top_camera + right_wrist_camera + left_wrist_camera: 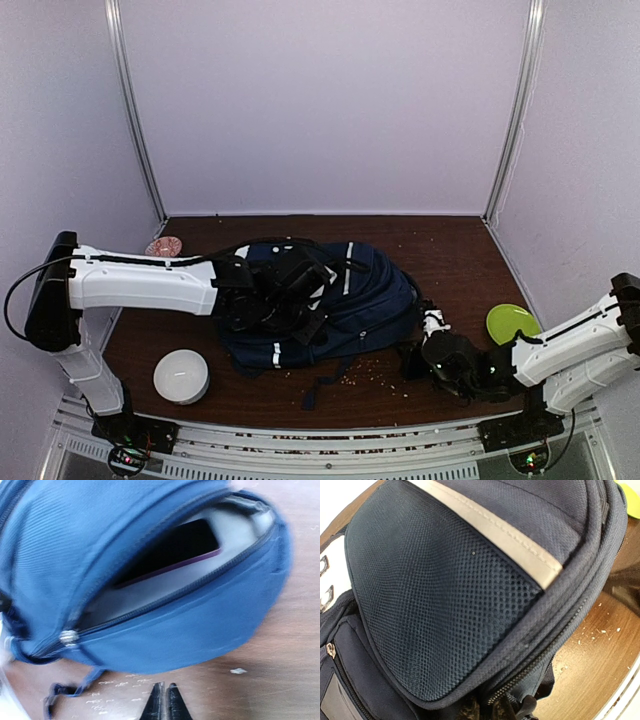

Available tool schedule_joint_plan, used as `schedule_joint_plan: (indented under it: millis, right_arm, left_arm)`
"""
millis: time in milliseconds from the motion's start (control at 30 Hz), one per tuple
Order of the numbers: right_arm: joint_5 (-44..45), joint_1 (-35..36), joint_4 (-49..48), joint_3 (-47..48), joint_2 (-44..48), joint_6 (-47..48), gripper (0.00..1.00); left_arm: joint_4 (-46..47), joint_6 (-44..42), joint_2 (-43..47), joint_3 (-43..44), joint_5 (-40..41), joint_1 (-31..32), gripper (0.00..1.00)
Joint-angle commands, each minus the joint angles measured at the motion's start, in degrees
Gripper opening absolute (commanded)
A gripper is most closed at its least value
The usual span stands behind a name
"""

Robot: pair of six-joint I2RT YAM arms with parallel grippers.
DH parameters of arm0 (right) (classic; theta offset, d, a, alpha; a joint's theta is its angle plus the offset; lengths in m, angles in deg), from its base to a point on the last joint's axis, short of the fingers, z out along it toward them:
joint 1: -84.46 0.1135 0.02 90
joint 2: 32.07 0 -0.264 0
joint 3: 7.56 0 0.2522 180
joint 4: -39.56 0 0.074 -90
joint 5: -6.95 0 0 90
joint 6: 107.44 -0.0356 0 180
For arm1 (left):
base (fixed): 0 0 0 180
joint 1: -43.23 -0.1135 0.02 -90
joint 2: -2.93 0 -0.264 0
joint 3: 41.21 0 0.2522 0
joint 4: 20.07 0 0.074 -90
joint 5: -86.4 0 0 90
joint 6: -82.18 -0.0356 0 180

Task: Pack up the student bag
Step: Unzip the student bag at the center of the board.

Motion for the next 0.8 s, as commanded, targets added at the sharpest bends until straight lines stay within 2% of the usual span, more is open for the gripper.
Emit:
schedule_joint_plan:
  millis: [0, 67, 167, 400, 500, 633, 767]
  right_arm:
    - [-11.2, 0.0, -14.7, 0.6, -1.7, 5.5, 0.26]
    - [-11.3, 0.2, -15.5, 2.2, -3.8, 5.3, 0.33]
    - [-9.7, 0.7, -15.4, 4.9, -7.1, 5.7, 0.38]
    - [2.9, 2.4, -0.2, 14.2, -13.5, 3.9, 0.48]
    - [6.8, 2.5, 3.9, 16.5, -15.0, 2.9, 0.48]
    - [9.9, 2.5, 11.1, 19.9, -17.9, 1.0, 0.41]
    - [11.2, 2.5, 14.5, 18.5, -16.0, -1.2, 0.37]
  left_arm:
    - [-0.7, 2.7, 2.0, -0.2, -0.4, 0.2, 0.0]
    - [-0.8, 2.6, 2.1, 0.2, -0.5, 0.2, 0.0]
    - [-0.9, 2.8, 2.4, 0.7, -1.1, 0.2, 0.0]
    - [-1.1, 2.8, 3.0, 1.6, -1.7, 0.3, 0.0]
    - [-1.2, 2.4, 3.1, 1.7, -2.2, 0.2, 0.0]
    - [-1.5, 2.4, 3.1, 1.4, -2.0, 0.3, 0.0]
    - [-1.6, 2.4, 3.4, 0.3, -1.2, 0.3, 0.0]
